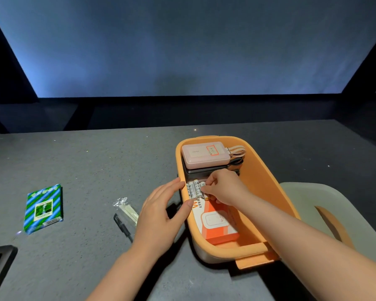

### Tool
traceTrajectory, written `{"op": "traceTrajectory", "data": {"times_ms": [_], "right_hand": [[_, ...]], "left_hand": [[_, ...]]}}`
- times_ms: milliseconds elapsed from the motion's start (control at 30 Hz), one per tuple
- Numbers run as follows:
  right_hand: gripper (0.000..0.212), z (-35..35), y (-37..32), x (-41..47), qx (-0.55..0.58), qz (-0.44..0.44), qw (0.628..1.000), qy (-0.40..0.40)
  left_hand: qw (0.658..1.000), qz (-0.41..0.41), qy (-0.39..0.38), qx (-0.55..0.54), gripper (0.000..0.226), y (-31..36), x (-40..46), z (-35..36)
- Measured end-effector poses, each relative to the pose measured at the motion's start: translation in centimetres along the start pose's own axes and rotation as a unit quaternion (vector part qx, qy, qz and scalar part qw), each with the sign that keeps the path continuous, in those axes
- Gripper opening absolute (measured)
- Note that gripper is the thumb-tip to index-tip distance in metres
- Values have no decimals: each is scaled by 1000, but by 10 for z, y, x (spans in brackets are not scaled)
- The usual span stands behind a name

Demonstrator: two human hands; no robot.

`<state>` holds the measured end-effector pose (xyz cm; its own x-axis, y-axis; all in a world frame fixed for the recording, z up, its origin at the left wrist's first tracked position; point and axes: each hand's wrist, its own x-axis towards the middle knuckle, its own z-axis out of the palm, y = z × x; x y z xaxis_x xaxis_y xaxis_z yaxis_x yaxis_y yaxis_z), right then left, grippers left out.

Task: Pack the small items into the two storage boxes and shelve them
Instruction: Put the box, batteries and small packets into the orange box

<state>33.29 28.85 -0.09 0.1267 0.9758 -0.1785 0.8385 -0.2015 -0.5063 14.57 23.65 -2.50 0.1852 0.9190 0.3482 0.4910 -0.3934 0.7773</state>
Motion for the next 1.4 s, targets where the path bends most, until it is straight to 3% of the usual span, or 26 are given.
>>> {"op": "traceTrajectory", "data": {"times_ms": [367, 533, 633, 767, 867, 1033, 1133, 1267, 1400], "right_hand": [[18, 3, 5, -1, 38, -4, 999, 6], [19, -8, 1, -14, 0, -16, 1000, 13], [26, -15, -18, -37, -39, -89, 990, 102], [27, 8, -72, -87, 44, -270, 942, 196], [25, 54, -99, -113, 88, -341, 925, 142], [28, 136, -114, -135, 116, -316, 942, 4], [27, 164, -123, -144, 114, -310, 943, -37], [26, 178, -134, -148, 115, -302, 945, -50], [28, 182, -130, -146, 99, -293, 950, -42]], "left_hand": [[1000, -12, 3, -8, 55, 0, -2, 3], [1000, -25, 8, -8, 51, 0, -2, -10], [997, -51, 58, 10, 36, -9, -10, -38], [987, -100, 120, 47, 24, -28, -48, -92], [973, -156, 151, 83, 24, -46, -94, -130], [942, -263, 177, 113, 27, -70, -171, -179], [930, -312, 141, 132, 31, -78, -207, -192], [929, -308, 54, 199, 69, -88, -231, -194], [930, -289, 39, 224, 73, -96, -234, -182]]}}
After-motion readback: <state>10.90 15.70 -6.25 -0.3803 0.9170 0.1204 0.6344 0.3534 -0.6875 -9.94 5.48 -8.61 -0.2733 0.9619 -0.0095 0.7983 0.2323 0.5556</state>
